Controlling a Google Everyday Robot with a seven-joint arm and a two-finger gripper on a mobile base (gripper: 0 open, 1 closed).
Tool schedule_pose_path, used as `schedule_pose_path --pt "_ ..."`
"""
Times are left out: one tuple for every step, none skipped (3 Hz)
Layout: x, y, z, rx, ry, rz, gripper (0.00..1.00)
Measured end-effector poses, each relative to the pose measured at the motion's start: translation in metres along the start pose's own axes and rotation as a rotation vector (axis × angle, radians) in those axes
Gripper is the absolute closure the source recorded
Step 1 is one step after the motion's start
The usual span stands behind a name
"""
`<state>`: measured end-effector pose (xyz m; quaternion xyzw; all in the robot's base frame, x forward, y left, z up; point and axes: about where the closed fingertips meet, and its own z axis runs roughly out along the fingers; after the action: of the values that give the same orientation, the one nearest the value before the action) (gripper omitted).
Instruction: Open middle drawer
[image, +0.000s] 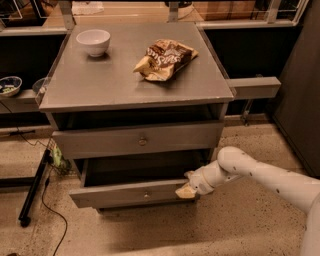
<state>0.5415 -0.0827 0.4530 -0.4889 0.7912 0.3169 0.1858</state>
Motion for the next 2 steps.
schedule_pose_path --pt "0.0000 0.0000 0.0000 0.000 0.000 0.000 1.00" --pt "0.0000 0.0000 0.0000 0.000 0.000 0.000 1.00"
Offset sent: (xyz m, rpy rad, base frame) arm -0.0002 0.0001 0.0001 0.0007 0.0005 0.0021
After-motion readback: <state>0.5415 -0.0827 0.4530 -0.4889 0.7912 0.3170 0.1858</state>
